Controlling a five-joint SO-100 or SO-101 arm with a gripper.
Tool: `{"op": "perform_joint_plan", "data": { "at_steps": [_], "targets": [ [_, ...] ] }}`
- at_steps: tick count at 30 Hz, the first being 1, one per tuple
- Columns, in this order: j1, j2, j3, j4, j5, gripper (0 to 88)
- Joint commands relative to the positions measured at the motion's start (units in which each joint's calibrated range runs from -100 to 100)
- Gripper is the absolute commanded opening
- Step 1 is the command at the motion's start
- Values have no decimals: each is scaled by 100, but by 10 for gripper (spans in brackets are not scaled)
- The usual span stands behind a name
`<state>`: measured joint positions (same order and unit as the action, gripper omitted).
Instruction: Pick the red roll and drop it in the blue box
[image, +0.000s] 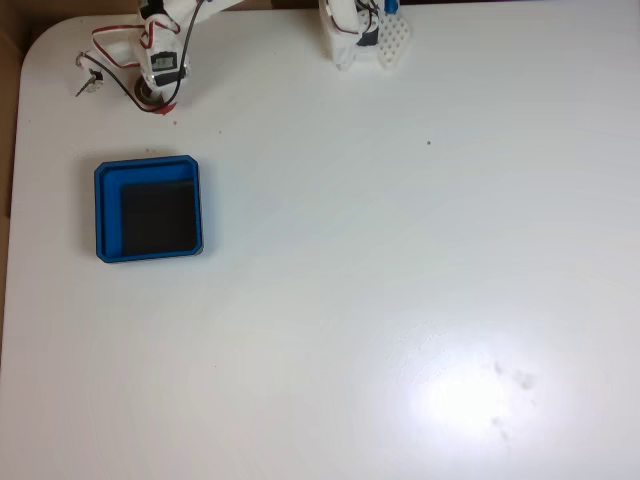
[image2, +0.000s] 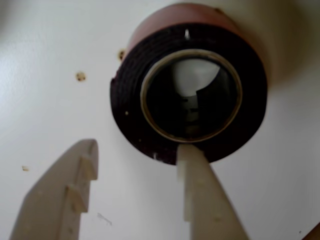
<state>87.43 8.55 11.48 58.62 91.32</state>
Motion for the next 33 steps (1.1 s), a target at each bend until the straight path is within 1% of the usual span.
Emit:
{"op": "perform_joint_plan", "data": {
  "at_steps": [1, 5, 25, 28, 31, 33],
  "targets": [
    [6, 65, -375, -474, 27, 147],
    [16, 198, -375, -631, 27, 147],
    [16, 625, -339, -631, 36, 146],
    [26, 600, -348, -623, -8, 114],
    [36, 575, -348, -623, -8, 32],
    [36, 575, -348, -623, -8, 0]
  ]
}}
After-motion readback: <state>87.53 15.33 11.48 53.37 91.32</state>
